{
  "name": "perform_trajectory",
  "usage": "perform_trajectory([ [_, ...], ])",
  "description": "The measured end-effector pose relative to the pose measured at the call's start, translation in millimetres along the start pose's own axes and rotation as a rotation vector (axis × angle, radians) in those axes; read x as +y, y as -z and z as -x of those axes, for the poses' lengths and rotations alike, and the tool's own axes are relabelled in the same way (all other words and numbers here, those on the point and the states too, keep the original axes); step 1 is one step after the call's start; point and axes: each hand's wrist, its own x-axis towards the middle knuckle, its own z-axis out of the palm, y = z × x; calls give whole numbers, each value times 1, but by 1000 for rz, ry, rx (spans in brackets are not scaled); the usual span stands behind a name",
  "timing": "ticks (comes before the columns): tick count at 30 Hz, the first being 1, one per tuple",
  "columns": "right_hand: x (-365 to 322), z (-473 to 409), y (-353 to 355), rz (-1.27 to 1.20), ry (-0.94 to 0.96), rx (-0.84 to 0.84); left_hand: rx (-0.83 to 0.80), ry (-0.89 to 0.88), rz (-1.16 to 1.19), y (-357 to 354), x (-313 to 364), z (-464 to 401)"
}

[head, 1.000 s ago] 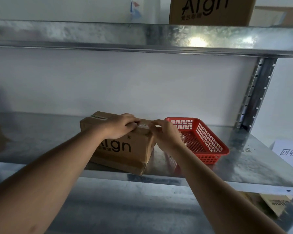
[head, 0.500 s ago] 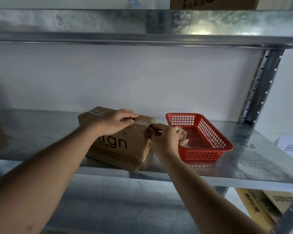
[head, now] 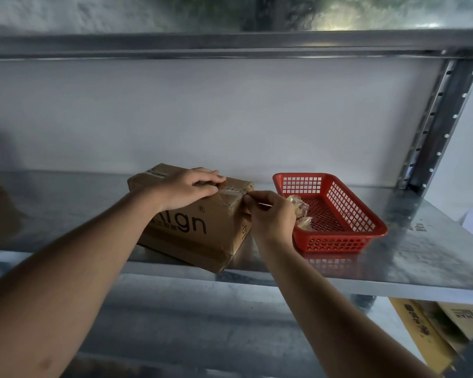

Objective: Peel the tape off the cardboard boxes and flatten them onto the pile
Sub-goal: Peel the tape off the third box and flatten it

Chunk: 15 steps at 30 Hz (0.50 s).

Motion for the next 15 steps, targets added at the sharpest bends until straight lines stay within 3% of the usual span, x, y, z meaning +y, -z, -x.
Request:
perform_trajectory([
  [7, -2, -5, -2, 27, -29, -28, -7, 17, -25, -1, 1, -1],
  [15, -9, 2, -2, 342, 138, -61, -3, 19, -29, -2, 4, 0],
])
